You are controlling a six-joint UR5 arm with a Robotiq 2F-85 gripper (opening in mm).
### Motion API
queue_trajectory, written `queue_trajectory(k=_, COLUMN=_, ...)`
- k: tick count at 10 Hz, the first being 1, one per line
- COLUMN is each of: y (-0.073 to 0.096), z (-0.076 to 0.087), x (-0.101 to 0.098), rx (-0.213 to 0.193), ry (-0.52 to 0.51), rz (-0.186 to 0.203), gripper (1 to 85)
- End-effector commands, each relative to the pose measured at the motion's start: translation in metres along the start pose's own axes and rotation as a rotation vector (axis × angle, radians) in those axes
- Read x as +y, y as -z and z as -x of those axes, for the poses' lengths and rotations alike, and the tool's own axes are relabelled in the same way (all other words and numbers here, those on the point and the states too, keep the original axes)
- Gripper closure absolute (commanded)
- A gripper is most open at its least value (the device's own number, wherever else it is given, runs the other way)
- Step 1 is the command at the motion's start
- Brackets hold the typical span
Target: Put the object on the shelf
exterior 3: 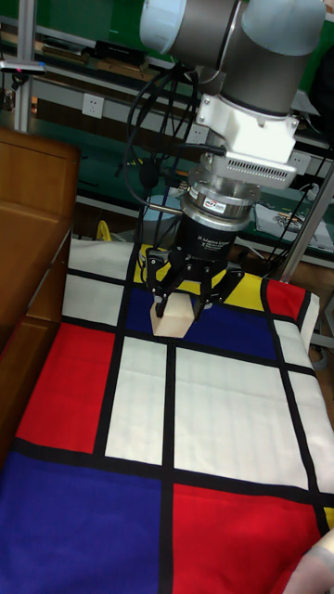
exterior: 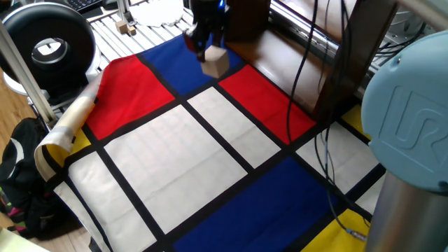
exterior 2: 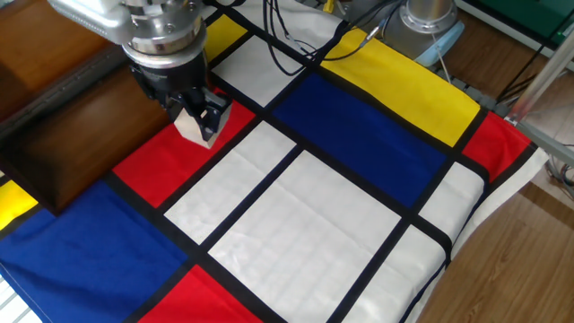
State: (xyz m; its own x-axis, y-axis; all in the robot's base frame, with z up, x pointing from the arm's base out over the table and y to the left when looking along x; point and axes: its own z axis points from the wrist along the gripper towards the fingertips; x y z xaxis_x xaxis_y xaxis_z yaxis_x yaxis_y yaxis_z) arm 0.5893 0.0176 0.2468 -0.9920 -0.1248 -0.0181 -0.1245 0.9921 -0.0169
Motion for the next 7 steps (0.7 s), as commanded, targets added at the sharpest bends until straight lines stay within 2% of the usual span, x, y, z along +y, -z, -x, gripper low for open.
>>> queue_trajectory(k=1, y=0.004, z=0.019, x=0.005, rx=-0.076, ry=0.012, rz=0.015, gripper=84.7)
queue_trajectory(k=3, y=0.006, z=0.037, x=0.000, rx=-0.148, ry=0.011, rz=-0.005, gripper=84.7)
queue_trajectory(k=4, y=0.007, z=0.044, x=0.003, rx=-0.174, ry=0.011, rz=0.006, gripper=84.7)
queue_trajectory(k=5, y=0.007, z=0.046, x=0.006, rx=-0.184, ry=0.008, rz=0.021, gripper=84.7)
queue_trajectory(k=6, y=0.007, z=0.044, x=0.009, rx=-0.174, ry=0.005, rz=0.033, gripper=84.7)
queue_trajectory(k=7, y=0.006, z=0.037, x=0.011, rx=-0.147, ry=0.001, rz=0.041, gripper=84.7)
